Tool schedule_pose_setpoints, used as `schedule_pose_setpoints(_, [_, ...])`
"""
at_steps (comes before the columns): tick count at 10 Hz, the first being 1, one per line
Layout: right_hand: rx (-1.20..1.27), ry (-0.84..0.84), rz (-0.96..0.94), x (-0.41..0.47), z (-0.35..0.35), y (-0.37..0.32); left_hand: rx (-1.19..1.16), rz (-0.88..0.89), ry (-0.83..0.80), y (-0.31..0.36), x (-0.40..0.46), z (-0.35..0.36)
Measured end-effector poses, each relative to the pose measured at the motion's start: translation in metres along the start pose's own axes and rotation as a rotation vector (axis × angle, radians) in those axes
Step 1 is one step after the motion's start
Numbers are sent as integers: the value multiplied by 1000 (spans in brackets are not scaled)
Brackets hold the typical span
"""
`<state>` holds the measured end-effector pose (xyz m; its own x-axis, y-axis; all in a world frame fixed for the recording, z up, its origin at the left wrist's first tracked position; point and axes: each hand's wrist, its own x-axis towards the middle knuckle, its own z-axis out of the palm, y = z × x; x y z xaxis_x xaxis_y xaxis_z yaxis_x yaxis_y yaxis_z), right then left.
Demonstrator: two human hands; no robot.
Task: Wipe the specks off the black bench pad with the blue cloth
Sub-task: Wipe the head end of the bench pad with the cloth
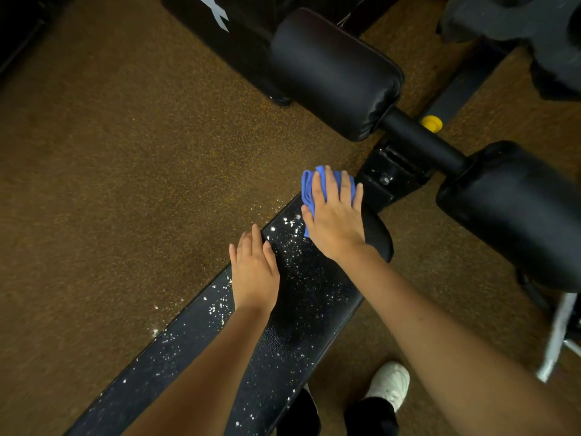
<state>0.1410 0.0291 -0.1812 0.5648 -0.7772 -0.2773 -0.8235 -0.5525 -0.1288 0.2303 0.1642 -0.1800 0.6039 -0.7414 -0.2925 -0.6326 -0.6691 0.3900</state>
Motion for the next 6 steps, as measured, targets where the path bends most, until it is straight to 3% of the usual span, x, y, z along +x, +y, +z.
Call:
schedule_pose_setpoints(1, [-13,22,-124,-15,4,16,-9,-5,-17,0,1,-1])
schedule_pose_setpoints(2, [28,47,-115,-52,10,36,-11,-1,-29,1,1,-2])
schedule_pose_setpoints(4, [120,36,108,-15,2,10,-19,7,-34,-1,0,-3])
schedule_pose_setpoints(5, [96,21,44,10,-2,-1,-23,16,-35,-3,1,-2])
schedule_pose_setpoints(6, [43,34,-144,-8,2,14,-41,12,-32,-3,0,-3])
